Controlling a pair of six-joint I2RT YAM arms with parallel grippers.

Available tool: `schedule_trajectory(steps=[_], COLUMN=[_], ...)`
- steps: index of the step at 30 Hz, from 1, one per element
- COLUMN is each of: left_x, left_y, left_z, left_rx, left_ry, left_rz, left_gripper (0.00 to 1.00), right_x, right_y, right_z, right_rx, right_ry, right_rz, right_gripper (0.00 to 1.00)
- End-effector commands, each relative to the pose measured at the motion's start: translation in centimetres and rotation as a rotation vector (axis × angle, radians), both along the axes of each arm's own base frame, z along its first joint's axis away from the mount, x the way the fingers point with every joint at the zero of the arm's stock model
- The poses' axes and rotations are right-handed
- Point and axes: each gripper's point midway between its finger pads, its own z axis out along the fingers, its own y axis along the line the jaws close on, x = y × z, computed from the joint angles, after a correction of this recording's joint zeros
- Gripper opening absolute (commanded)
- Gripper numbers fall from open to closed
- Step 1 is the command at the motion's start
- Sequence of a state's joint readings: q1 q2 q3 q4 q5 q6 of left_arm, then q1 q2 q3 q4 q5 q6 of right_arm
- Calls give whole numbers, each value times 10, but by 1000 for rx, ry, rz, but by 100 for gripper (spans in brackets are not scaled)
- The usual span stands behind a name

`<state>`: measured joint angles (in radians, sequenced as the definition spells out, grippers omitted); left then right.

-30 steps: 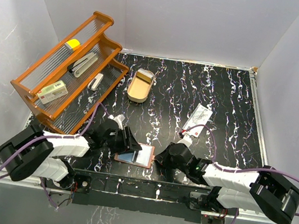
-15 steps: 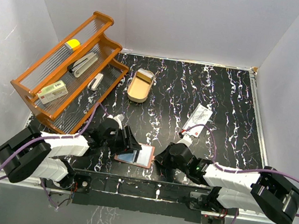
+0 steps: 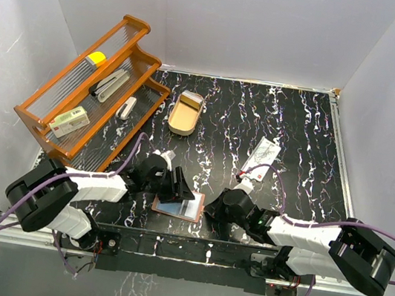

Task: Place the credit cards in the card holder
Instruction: Insert the credit card into the card holder.

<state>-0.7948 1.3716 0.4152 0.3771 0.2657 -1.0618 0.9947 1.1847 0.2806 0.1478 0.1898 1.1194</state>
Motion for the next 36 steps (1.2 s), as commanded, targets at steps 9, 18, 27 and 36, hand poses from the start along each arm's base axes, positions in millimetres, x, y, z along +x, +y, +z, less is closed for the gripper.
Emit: schedule_trajectory(steps=[9, 18, 27, 36], left_x=[15, 33, 35, 32], left_y=[-18, -6, 27, 80], left_z=[11, 25, 56, 103], left_rx=[35, 153, 210, 297], left_ry=[-55, -92, -186, -315], left_rz=[-41, -12, 68, 183], left_gripper=[57, 62, 90, 99], right_x=[27, 33, 57, 123], right_y=[0, -21, -5, 14], right_z=[26, 37, 106, 167], right_rx=[-5, -64, -101, -416], right_ry=[-120, -188, -407, -658], right_rz=[-85, -121, -30, 28], right_gripper=[0, 14, 41, 48])
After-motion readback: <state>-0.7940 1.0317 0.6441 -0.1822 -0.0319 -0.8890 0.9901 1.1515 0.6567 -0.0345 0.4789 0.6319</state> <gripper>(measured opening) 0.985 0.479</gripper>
